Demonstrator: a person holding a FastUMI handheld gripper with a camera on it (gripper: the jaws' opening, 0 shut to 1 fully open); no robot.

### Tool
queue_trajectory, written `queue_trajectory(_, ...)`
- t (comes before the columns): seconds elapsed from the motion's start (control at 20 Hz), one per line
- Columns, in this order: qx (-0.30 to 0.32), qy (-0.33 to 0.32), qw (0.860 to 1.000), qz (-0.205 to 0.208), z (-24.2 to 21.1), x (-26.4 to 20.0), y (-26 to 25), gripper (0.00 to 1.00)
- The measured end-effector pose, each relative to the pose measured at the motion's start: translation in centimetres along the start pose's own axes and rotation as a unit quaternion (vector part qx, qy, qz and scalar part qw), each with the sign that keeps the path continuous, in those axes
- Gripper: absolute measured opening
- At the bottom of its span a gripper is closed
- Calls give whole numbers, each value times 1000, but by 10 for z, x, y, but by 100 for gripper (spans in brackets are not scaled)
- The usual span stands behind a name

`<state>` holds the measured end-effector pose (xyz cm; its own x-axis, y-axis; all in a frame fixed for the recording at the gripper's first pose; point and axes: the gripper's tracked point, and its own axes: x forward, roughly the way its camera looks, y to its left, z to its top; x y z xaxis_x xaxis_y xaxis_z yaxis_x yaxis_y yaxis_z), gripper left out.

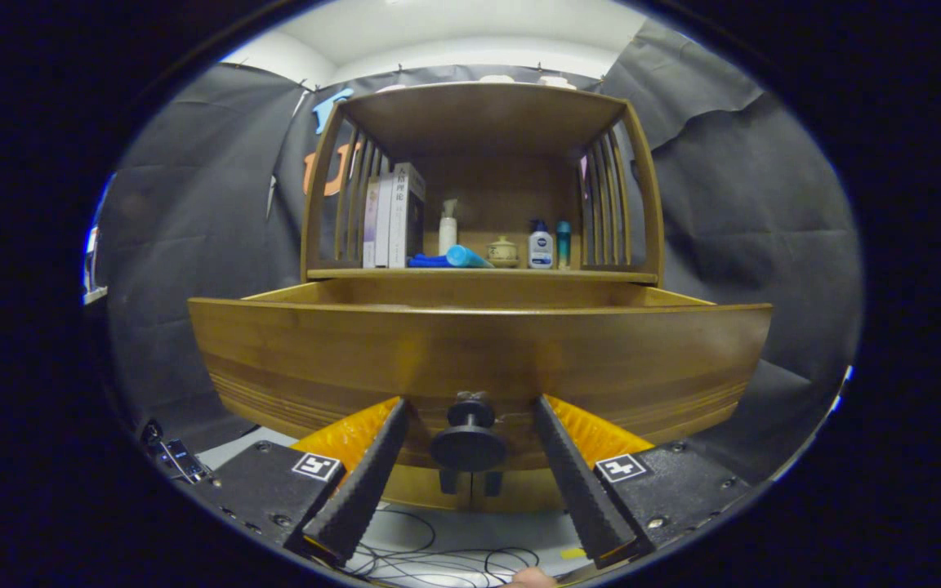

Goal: Pull open the drawer, take out the items inside it, and place them on the countertop above the cabinet.

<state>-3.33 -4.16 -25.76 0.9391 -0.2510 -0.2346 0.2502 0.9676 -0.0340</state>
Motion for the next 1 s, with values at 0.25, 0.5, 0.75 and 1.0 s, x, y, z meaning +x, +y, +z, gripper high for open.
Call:
queue_trajectory(0.25,-6,-7,1000,-8,1,3,-1,99)
queue_trajectory(0.5,-6,-5,1000,-10,8,11,3,99)
queue_trajectory(0.75,-7,-2,1000,-12,9,24,2,99)
queue_trajectory(1.0,-1,19,1000,-15,17,49,5,99)
